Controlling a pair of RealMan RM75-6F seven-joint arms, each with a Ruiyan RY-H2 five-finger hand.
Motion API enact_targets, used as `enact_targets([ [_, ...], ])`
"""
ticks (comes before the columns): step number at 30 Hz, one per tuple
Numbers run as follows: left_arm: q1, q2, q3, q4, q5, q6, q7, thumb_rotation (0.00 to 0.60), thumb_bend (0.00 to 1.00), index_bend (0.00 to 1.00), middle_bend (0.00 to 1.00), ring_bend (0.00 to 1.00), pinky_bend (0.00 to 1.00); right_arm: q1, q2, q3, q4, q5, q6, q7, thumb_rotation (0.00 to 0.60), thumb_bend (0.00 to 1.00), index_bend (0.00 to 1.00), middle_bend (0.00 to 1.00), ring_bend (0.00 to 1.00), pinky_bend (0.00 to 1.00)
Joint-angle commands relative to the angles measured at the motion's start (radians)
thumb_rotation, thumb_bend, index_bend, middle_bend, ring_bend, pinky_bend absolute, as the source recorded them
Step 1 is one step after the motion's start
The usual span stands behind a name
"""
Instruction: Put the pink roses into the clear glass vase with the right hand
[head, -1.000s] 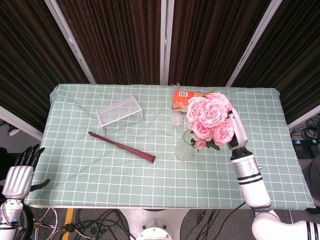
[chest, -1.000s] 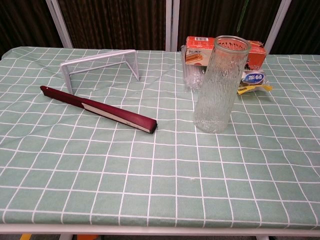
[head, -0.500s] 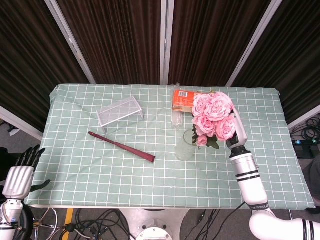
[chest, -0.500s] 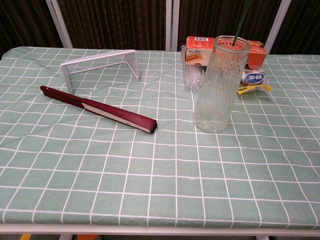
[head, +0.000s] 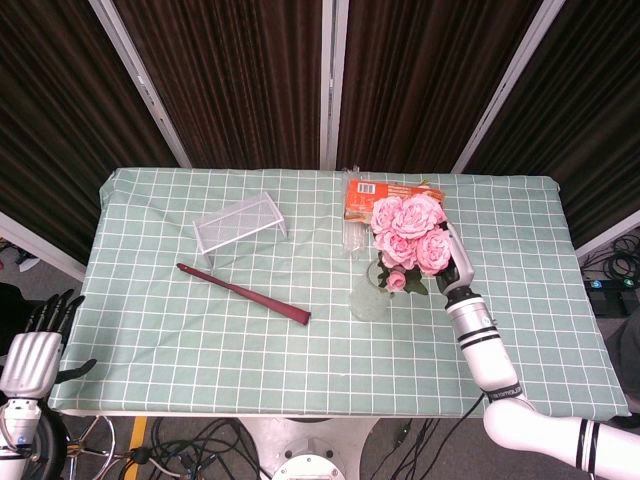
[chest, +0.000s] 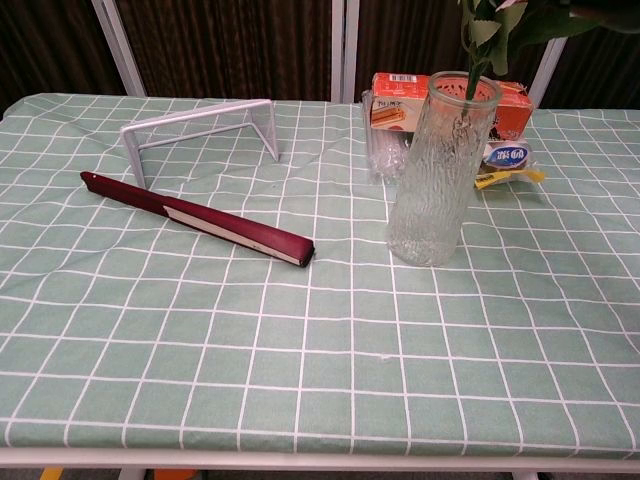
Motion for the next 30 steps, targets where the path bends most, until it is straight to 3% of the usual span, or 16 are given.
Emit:
enact_targets([
  [1,0.0,-0.001,0.0,0.003,-0.002,-0.003,-0.004,0.6,0.0,0.09,0.0,0.0,0.13,0.002,-0.027,-0.012,0.041,-0.014,-0.022,0.016,0.6,0.1,0.43,0.35,0.16,0.03],
  [5,0.001,-0.003,0.0,0.009,-0.002,-0.002,-0.01,0.6,0.0,0.09,0.0,0.0,0.13,0.001,-0.033,-0.025,0.074,-0.07,-0.06,0.038,0.6,0.07,0.36,0.3,0.12,0.01],
  [9,0.002,-0.003,0.0,0.011,-0.002,0.0,-0.013,0.6,0.0,0.09,0.0,0.0,0.13,-0.01,-0.031,-0.042,0.111,-0.174,-0.093,0.087,0.6,0.0,0.17,0.16,0.01,0.0],
  [11,0.003,-0.003,0.0,0.012,-0.002,0.001,-0.014,0.6,0.0,0.09,0.0,0.0,0.13,-0.016,-0.034,-0.05,0.126,-0.21,-0.084,0.096,0.6,0.0,0.05,0.09,0.0,0.0],
  [13,0.004,-0.004,0.0,0.012,-0.002,0.001,-0.015,0.6,0.0,0.09,0.0,0.0,0.13,-0.024,-0.039,-0.058,0.143,-0.241,-0.066,0.096,0.6,0.0,0.01,0.05,0.0,0.0],
  [20,0.004,-0.006,0.0,0.014,-0.001,0.001,-0.013,0.6,0.0,0.09,0.0,0.0,0.13,-0.057,0.0,-0.082,0.151,-0.3,-0.046,0.116,0.6,0.0,0.0,0.0,0.0,0.0],
  [25,0.004,-0.005,0.001,0.01,0.0,0.003,-0.009,0.6,0.0,0.09,0.0,0.0,0.13,-0.119,0.042,-0.106,0.149,-0.42,0.078,0.093,0.6,0.0,0.0,0.0,0.0,0.0],
  [30,0.004,-0.003,0.0,0.001,0.006,0.01,-0.003,0.6,0.0,0.09,0.0,0.0,0.13,-0.187,0.134,-0.199,0.22,-0.572,0.182,-0.095,0.6,0.0,0.0,0.0,0.0,0.0],
])
